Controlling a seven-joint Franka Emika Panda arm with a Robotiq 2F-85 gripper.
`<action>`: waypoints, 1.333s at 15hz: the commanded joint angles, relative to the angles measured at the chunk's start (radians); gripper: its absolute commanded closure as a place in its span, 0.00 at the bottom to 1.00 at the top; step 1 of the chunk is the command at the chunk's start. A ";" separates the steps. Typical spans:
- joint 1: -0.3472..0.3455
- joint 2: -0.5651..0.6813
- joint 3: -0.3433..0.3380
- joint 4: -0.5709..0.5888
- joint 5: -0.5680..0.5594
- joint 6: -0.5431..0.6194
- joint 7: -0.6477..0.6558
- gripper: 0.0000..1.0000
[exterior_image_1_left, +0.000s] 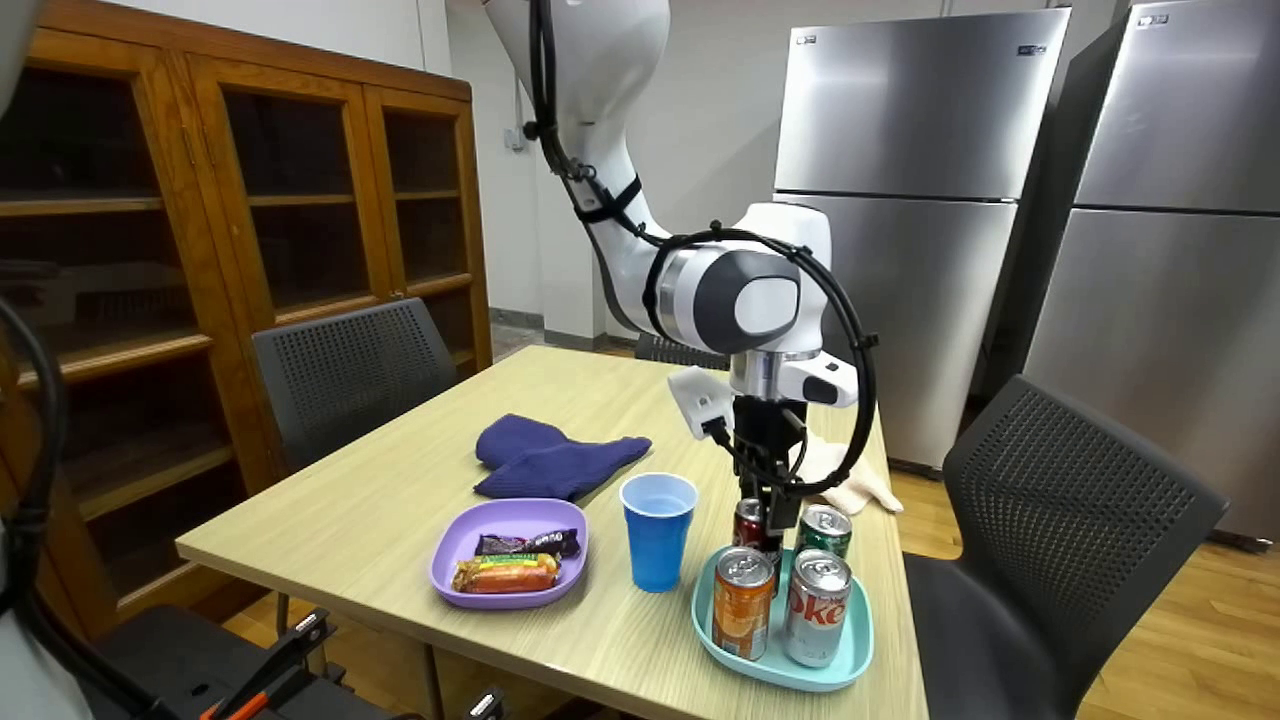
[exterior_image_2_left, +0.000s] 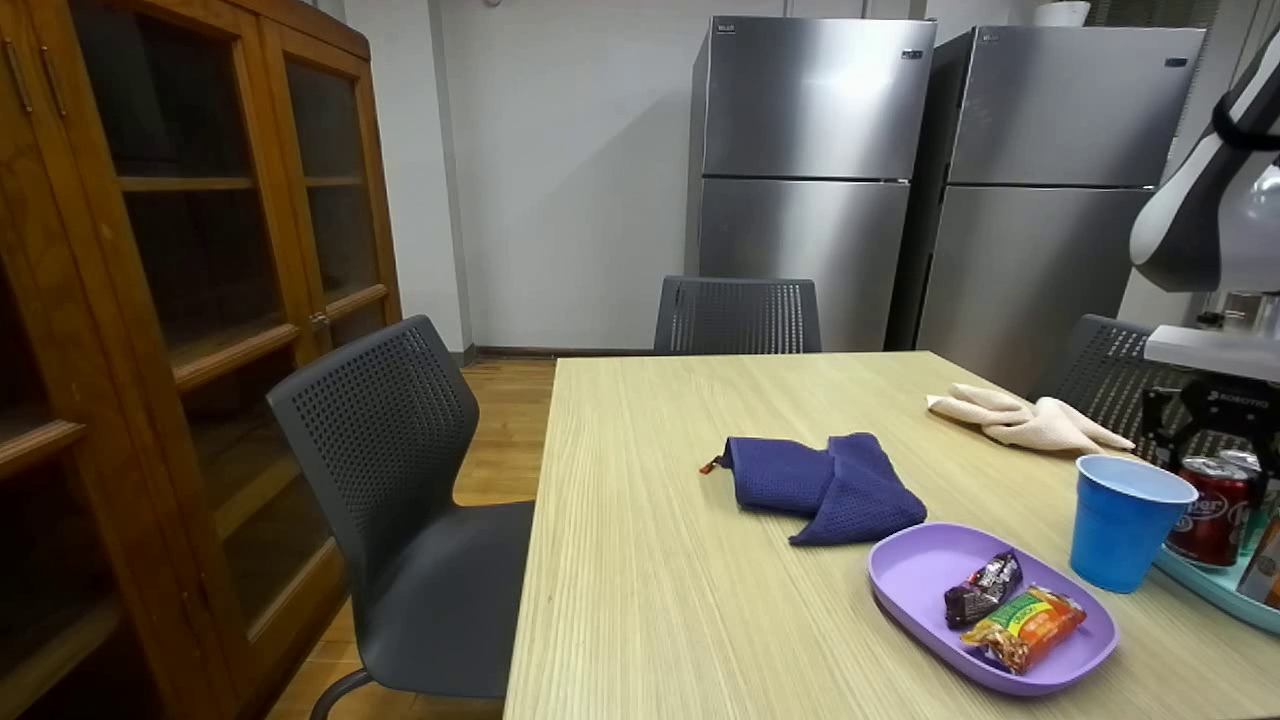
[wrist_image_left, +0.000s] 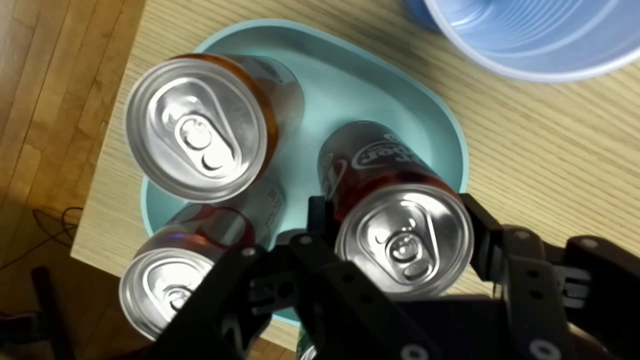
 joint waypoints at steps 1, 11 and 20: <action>0.007 -0.005 -0.006 0.008 -0.017 0.000 0.016 0.61; 0.002 0.003 -0.001 -0.003 -0.018 0.065 -0.017 0.61; -0.013 -0.004 0.024 -0.006 0.002 0.063 -0.055 0.61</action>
